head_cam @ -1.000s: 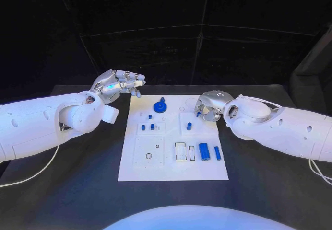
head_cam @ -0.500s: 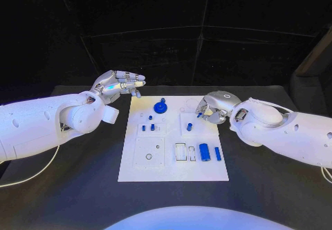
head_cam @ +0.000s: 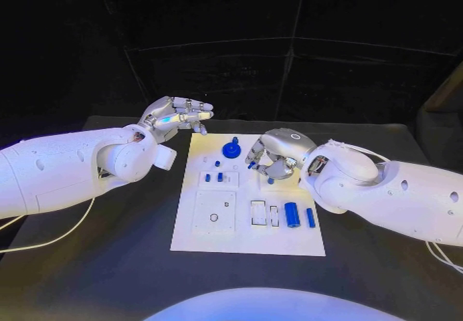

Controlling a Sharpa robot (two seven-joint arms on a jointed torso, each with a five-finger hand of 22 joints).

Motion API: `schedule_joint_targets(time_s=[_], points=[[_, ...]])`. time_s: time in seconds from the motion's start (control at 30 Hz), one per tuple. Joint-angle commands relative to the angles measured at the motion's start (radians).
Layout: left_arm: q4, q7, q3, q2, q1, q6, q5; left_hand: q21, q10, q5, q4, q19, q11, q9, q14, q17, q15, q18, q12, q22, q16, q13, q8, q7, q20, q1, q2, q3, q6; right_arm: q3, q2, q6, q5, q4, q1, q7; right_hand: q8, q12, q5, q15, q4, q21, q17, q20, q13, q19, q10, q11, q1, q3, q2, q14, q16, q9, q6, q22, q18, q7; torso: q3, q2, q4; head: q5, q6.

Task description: Assemble the parts on the task board

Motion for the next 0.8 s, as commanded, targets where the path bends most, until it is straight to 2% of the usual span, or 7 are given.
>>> schedule_joint_targets(time_s=[0.03,0.1,0.23,0.33,0.53,0.63,0.8], points=[[0.002,0.022,0.001,0.003,0.002,-0.004,0.012,-0.003,-0.002,-0.001,0.0,0.003,0.006,-0.001,0.001,-0.001,0.005,0.013,0.004,-0.001,-0.004,-0.001,0.0,0.007,0.002,0.007,0.001,-0.004,-0.002,-0.001,0.026,0.019,0.009,-0.006,0.001,0.007,-0.004,-0.007,0.006,-0.005,-0.006,0.006,-0.002,0.0,0.001,0.004,0.002,0.001,0.001,0.001,0.004,0.023,0.001,-0.001,0.003,0.0,-0.02,0.004,-0.0004,0.001,0.0008,0.021,-0.008],[0.001,0.021,0.001,0.005,0.002,-0.005,0.013,-0.003,-0.002,-0.001,0.0,0.003,0.006,-0.001,0.001,-0.001,0.005,0.013,0.004,-0.001,-0.004,-0.001,0.0,0.007,0.002,0.007,0.001,-0.004,-0.002,-0.006,0.048,0.033,0.009,-0.012,-0.002,0.011,-0.004,-0.008,0.006,-0.005,-0.006,0.006,-0.002,0.0,0.001,0.004,0.002,0.002,0.001,0.001,0.004,0.023,0.001,-0.001,0.003,0.0,-0.02,0.004,-0.0013,0.001,0.0009,0.031,-0.012],[0.0,0.02,0.001,0.01,0.003,-0.004,0.013,-0.003,-0.002,-0.001,0.0,0.003,0.006,-0.001,0.001,-0.001,0.005,0.013,0.004,-0.001,-0.004,-0.001,0.0,0.007,0.002,0.007,0.001,-0.004,-0.002,-0.03,0.084,0.064,0.009,-0.024,-0.012,0.017,-0.006,-0.01,0.008,-0.004,-0.007,0.006,-0.003,0.0,0.001,0.004,0.001,0.002,0.001,0.003,0.004,0.023,0.001,-0.001,0.001,0.0,-0.02,0.005,0.0012,0.001,0.0002,0.048,-0.02],[-0.001,0.019,0.001,0.014,0.003,-0.004,0.013,-0.003,-0.002,-0.001,0.0,0.003,0.006,-0.001,0.001,-0.001,0.005,0.013,0.004,-0.001,-0.004,-0.001,0.0,0.007,0.002,0.007,0.001,-0.004,-0.002,-0.04,0.105,0.084,0.006,-0.035,-0.025,0.02,-0.007,-0.011,0.009,-0.004,-0.007,0.006,-0.003,0.001,0.001,0.003,0.0,0.003,0.001,0.003,0.004,0.023,0.001,-0.002,0.0,-0.001,-0.019,0.006,0.0011,0.001,-0.0018,0.059,-0.026],[-0.003,0.018,0.001,0.02,0.003,-0.003,0.013,-0.004,-0.002,-0.001,0.001,0.003,0.006,-0.001,0.002,-0.002,0.006,0.012,0.004,-0.002,-0.005,-0.001,0.0,0.008,0.003,0.006,0.003,-0.006,-0.003,-0.049,0.126,0.116,-0.008,-0.046,-0.052,0.02,-0.009,-0.013,0.01,-0.003,-0.008,0.006,-0.004,0.001,0.001,0.002,-0.001,0.004,0.0,0.004,0.004,0.023,0.001,-0.002,-0.001,-0.002,-0.019,0.007,0.0024,0.002,-0.0031,0.072,-0.035],[-0.004,0.018,0.001,0.021,0.003,-0.002,0.013,-0.004,-0.002,-0.001,0.001,0.003,0.006,-0.001,0.002,-0.002,0.006,0.012,0.004,-0.002,-0.005,-0.001,0.0,0.008,0.003,0.006,0.003,-0.006,-0.003,-0.05,0.13,0.125,-0.013,-0.049,-0.056,0.018,-0.009,-0.013,0.01,-0.003,-0.008,0.006,-0.005,0.001,0.001,0.002,-0.002,0.004,0.0,0.004,0.004,0.022,0.0,-0.002,-0.002,-0.003,-0.019,0.007,0.0007,0.001,-0.0037,0.073,-0.037],[-0.005,0.018,0.001,0.024,0.003,0.0,0.013,-0.004,-0.002,-0.001,0.001,0.003,0.006,-0.001,0.002,-0.002,0.006,0.012,0.004,-0.002,-0.005,-0.001,0.0,0.008,0.003,0.006,0.003,-0.007,-0.003,-0.051,0.136,0.135,-0.02,-0.054,-0.06,0.016,-0.009,-0.013,0.01,-0.003,-0.008,0.006,-0.005,0.001,0.001,0.002,-0.002,0.004,0.0,0.004,0.004,0.022,0.0,-0.002,-0.002,-0.003,-0.019,0.007,0.0011,0.001,-0.0026,0.075,-0.04]])
